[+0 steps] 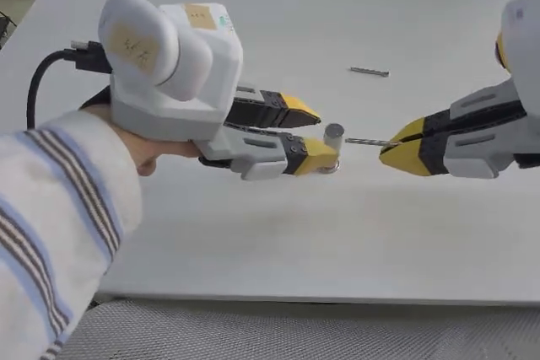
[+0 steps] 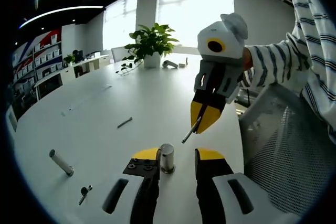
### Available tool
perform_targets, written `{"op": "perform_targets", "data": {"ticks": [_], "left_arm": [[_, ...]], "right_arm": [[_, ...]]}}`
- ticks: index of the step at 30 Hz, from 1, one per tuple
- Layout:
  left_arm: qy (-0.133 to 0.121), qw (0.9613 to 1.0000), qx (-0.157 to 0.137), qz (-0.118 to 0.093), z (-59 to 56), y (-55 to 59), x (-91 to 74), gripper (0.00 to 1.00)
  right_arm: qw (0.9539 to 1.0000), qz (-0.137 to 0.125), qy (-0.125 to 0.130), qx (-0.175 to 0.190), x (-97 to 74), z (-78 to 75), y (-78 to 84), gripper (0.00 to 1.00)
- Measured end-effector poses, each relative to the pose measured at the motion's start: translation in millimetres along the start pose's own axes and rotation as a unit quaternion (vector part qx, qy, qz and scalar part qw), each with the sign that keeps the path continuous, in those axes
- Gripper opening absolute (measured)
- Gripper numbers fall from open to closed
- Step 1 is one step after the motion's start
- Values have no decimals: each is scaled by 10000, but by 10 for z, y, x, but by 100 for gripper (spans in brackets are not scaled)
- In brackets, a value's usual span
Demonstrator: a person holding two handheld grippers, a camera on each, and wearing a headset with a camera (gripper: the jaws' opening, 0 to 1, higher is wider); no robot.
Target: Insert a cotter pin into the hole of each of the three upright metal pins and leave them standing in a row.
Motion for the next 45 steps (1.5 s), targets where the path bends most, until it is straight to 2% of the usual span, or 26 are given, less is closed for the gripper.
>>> {"op": "perform_targets", "data": {"ticks": [4, 11, 15, 20, 29, 36, 45], "left_arm": [[-19, 10000, -59, 50, 61, -11, 56, 27], [-30, 9997, 88, 232, 113, 0, 132, 21], [34, 9988, 172, 461, 109, 51, 182, 18], [50, 9987, 204, 458, 105, 30, 240, 20], [-9, 9974, 340, 634, 147, 44, 293, 10], [25, 9965, 378, 741, 140, 39, 286, 10], [-5, 9967, 391, 718, 140, 47, 271, 10]], "right_arm": [[10000, 15, 50, 6, 10, -62, 35, 0], [10000, 67, 53, -15, 55, -128, 90, 0], [10000, 46, 41, -22, 64, -134, 98, 0], [10000, 31, 68, -7, 90, -100, 68, 0], [10000, -34, -17, -38, 110, -94, 61, 0], [9999, -46, -105, -97, 158, -55, 10, 0], [9996, 13, -182, -223, 198, -150, 76, 0]]}}
Point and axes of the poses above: the centre of the closed fingertips' face, and the gripper's own axes: x roughly forward along the fingers, z roughly to its left, y roughly out of its underside, the point moved 5 cm from there along -x, roughly backward along the fingers, and after that the axes turned 14 degrees about -x, right-handed, at the moved point
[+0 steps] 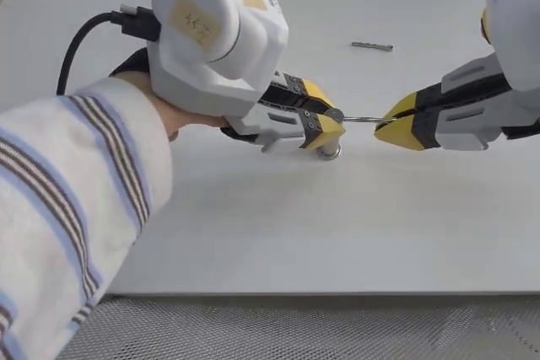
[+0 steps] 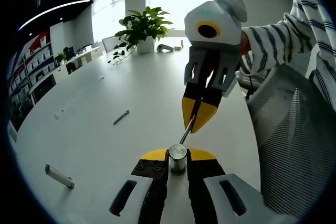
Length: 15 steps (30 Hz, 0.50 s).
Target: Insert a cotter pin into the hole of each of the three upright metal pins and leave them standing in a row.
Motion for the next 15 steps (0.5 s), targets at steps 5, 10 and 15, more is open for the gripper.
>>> {"op": "perform_targets", "data": {"ticks": [5, 10, 15], "left_arm": [[11, 10000, 59, 14, -9, 2, -1, 10], [24, 10000, 52, 23, -12, 6, -7, 10], [44, 9999, -98, -6, -6, 9, -9, 10]], "right_arm": [[9997, 9, -37, -234, 27, -87, 25, 0], [9993, 20, -117, -341, 65, -100, -35, 0], [9990, 67, -167, -399, 109, -76, -60, 0]]}}
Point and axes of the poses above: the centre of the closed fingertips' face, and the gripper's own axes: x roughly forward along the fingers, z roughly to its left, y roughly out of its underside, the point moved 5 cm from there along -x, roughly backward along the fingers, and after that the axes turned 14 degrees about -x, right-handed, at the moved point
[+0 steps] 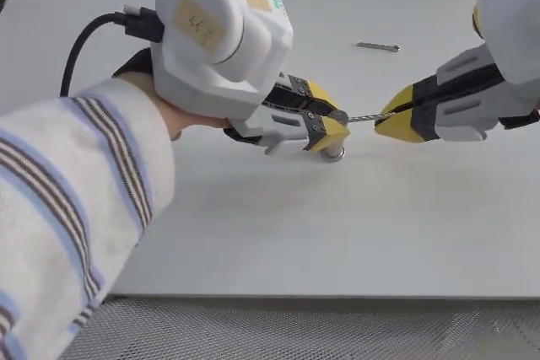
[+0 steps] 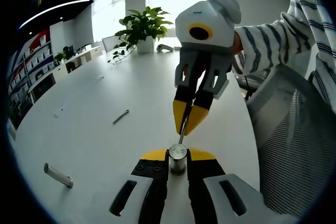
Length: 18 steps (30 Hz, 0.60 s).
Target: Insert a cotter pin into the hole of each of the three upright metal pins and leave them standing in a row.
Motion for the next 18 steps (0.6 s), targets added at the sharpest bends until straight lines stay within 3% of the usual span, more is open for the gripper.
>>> {"op": "perform_targets", "data": {"ticks": [13, 16, 18], "left_arm": [[45, 10000, -52, 24, -10, -13, 32, 10], [43, 10000, -30, 27, -12, -13, 32, 10], [56, 10000, -31, 28, -16, -13, 33, 10]], "right_arm": [[9998, 2, -156, -150, 125, -12, -75, 0], [9982, -72, -177, -566, 141, -24, -66, 0], [9984, -45, -199, -537, 141, -14, -47, 0]]}}
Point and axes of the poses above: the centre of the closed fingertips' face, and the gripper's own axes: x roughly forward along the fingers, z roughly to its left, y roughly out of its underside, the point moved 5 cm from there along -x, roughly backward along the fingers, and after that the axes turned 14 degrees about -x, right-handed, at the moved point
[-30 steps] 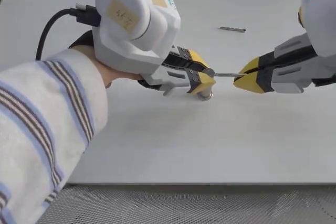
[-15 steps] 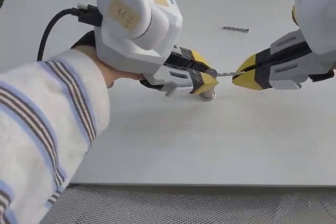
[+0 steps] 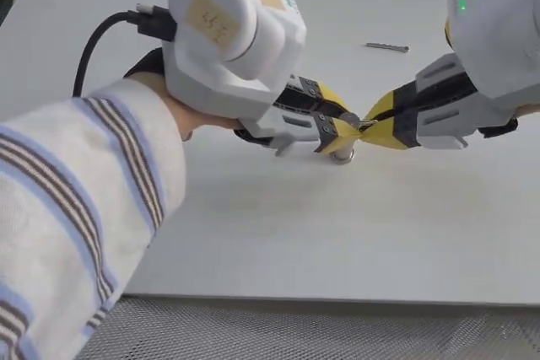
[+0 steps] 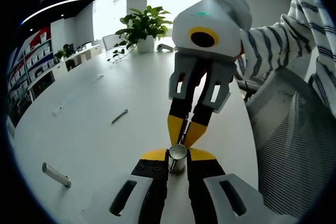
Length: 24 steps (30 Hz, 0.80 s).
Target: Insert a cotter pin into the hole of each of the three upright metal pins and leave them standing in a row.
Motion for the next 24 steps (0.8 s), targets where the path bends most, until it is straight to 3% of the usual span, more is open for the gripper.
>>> {"op": "perform_targets", "data": {"ticks": [2, 3, 13, 24], "left_arm": [[-2, 10000, 23, 11, -3, -2, 1, 10], [-2, 10000, 31, 17, -7, -4, 2, 10], [-35, 9999, 127, 79, -11, -9, -1, 10], [-30, 9997, 200, 170, -1, -22, 18, 10]], "right_arm": [[10000, -5, 49, -24, -4, -6, 15, 0], [9997, -29, 226, -82, -13, -37, 25, 1], [9998, 41, 177, -31, -170, -19, 83, 0], [9997, -65, 228, 31, -135, -14, 6, 0]]}}
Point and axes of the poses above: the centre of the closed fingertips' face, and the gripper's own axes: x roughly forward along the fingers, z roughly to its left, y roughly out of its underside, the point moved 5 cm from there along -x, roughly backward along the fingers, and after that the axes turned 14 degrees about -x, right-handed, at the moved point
